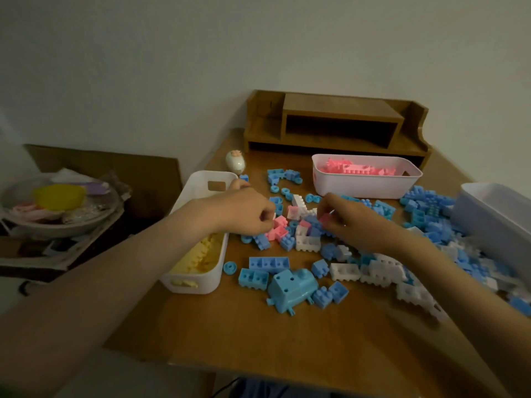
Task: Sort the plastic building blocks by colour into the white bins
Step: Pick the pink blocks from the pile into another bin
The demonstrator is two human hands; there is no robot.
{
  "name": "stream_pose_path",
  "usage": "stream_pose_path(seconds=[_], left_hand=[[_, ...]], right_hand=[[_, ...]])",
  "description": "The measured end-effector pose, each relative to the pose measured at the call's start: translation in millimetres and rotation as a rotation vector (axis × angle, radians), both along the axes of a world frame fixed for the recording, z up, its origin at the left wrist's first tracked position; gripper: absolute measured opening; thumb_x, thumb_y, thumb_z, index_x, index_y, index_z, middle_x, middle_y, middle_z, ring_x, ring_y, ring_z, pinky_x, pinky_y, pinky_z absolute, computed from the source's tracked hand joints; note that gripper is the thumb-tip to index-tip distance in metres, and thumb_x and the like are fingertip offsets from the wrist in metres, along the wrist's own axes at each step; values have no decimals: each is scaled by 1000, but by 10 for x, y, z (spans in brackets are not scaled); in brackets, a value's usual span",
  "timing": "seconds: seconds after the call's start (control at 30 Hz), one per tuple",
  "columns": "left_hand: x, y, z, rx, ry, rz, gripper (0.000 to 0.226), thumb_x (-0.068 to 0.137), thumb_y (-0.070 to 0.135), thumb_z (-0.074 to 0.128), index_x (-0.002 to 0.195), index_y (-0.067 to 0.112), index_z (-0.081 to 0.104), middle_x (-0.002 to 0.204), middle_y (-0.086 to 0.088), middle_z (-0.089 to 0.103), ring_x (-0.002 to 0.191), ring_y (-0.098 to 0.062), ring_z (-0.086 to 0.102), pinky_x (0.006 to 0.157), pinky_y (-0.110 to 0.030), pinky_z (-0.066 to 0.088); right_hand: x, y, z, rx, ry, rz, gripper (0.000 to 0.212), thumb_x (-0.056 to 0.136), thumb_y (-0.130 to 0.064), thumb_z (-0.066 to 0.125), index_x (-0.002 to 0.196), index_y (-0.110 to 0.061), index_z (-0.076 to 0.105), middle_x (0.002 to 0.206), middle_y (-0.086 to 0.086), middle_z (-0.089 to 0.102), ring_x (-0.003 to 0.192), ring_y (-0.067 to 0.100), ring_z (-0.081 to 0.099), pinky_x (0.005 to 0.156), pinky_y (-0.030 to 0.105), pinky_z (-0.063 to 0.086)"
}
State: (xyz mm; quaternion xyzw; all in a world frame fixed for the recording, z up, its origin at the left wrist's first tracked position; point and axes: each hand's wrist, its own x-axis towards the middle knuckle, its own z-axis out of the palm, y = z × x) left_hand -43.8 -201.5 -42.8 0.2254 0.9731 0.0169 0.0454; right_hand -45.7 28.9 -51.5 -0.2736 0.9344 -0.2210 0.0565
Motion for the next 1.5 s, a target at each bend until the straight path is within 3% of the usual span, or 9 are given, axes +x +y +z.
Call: stream_pose_path(seconds=[0.17, 0.3, 0.4, 0.6, 0.8, 0.93, 1.07, 1.27, 1.5], left_hand=[[-11, 65, 114, 39, 40, 3, 25, 92, 37, 54, 116, 30, 52, 101, 13, 63, 98, -10, 55, 97, -33, 28], [-33, 141, 106, -129, -41, 12, 32, 87, 52, 56, 108, 28, 53, 101, 9, 62, 93, -11, 50, 97, -37, 33], [-55, 216, 76, -231, -61, 45, 39, 86, 54, 55, 112, 24, 53, 101, 4, 59, 96, -17, 52, 95, -40, 39], [-35, 333, 64, -283, -31, 55, 27, 92, 41, 53, 112, 23, 52, 103, 2, 58, 102, -19, 50, 98, -43, 30], [-2, 324, 80, -261, -43, 52, 25, 93, 36, 47, 116, 25, 50, 94, 3, 54, 106, -21, 48, 99, -41, 26], [2, 299, 39, -172, -94, 21, 17, 92, 40, 46, 106, 31, 42, 91, 5, 52, 103, -18, 45, 97, -39, 20], [18, 291, 5, -185, -82, -25, 27, 91, 39, 47, 118, 33, 44, 81, 10, 49, 101, -16, 46, 98, -40, 17], [9, 287, 48, -210, 19, -15, 14, 90, 40, 49, 97, 32, 40, 88, 6, 52, 101, -17, 46, 99, -40, 20], [-120, 327, 322, -223, 172, 15, 16, 91, 40, 47, 104, 30, 48, 85, 8, 50, 98, -17, 43, 96, -41, 19]], right_hand=[[-148, -110, 8, -340, -265, -62, 28, 95, -3, 33, 99, -13, 59, 106, 0, 62, 98, 15, 58, 76, 23, 48], [-226, -198, -15, -287, -305, -40, 30, 94, -5, 36, 98, -17, 64, 105, -1, 62, 91, 11, 55, 72, 19, 39], [-261, -220, -28, -257, -351, -29, 28, 96, -14, 40, 98, -25, 65, 112, -7, 59, 98, 8, 54, 82, 21, 41], [-293, -217, -118, 257, -13, 101, 26, 96, -30, 48, 120, -22, 55, 119, 0, 50, 107, 15, 49, 93, 27, 41], [-235, -185, -68, 206, -1, 101, 16, 92, -20, 55, 107, -25, 55, 111, -6, 56, 100, 11, 53, 85, 23, 44], [-190, -187, -56, 203, -7, 146, 26, 91, -23, 57, 117, -28, 55, 116, -7, 56, 102, 10, 53, 86, 21, 42], [-173, -187, -73, 178, 5, 139, 27, 90, -25, 59, 116, -29, 55, 116, -7, 55, 100, 9, 51, 83, 20, 41], [-203, -111, -97, 92, 47, 118, 20, 91, -32, 56, 111, -33, 56, 113, -10, 55, 100, 7, 52, 80, 17, 41], [-299, 127, 145, -174, 66, 4, 15, 90, -31, 59, 104, -35, 57, 97, -21, 55, 84, -6, 50, 66, 10, 37]])
